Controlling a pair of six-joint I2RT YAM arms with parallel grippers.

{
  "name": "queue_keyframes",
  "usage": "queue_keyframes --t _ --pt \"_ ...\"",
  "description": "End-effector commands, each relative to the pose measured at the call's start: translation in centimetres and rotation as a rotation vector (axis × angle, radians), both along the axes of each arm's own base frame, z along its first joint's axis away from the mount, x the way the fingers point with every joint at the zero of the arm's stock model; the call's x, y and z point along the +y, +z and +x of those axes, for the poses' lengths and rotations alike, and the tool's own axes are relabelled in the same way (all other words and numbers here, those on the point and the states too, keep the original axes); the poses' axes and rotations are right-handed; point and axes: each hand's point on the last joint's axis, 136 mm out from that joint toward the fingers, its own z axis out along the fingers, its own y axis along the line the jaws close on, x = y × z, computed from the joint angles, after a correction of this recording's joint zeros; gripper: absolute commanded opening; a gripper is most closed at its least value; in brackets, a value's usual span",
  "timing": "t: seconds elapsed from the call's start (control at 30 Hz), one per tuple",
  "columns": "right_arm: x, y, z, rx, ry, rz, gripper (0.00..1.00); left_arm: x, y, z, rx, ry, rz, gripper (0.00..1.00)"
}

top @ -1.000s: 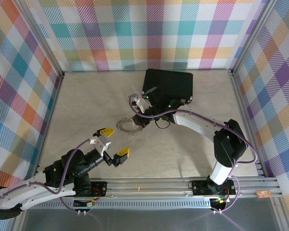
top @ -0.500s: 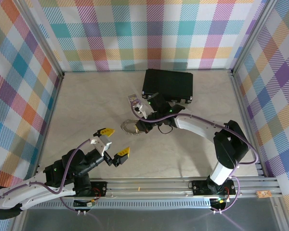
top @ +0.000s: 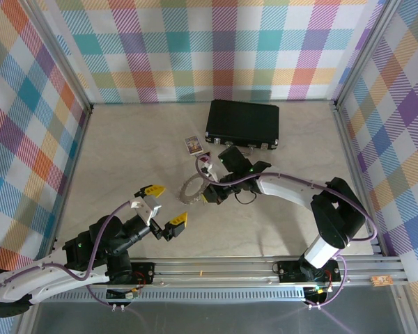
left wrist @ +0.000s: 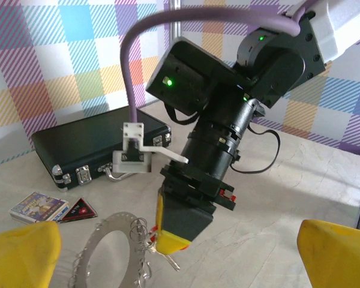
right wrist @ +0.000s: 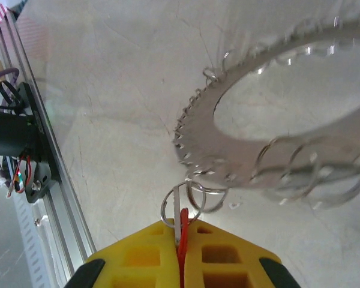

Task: Put the keys on the keyring

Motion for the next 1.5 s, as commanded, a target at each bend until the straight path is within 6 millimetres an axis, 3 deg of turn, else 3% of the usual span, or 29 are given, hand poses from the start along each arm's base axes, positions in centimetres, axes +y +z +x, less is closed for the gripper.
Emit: queue_keyframes --t 0.0,0.2,0.57,0.87,1.47 --pt "0.1 0.7 -0.9 0.034 0.005 0.059 0.0 0.4 1.7 0.2 -0.026 0.025 -0.041 1.0" --pt "-1.1 -2.0 -2.2 0.093 -0.005 0.013 0.0 0.1 1.7 0.4 -0.02 0.025 -0.007 1.0" --pt "-2.1 -4.2 -3.7 0.179 -0.034 -0.019 0.0 -1.1 -0.1 1.1 0.0 0.039 0.07 1.0" --pt "-3.3 -6.5 -5.0 0.228 -0.057 -0.054 0.0 -2.1 -0.2 1.7 0.001 0.046 0.108 1.0" --pt "-5.7 -9.1 -6.6 0.267 -0.109 -0.123 0.0 -3.4 -1.2 2.2 0.019 0.045 0.154 1.0"
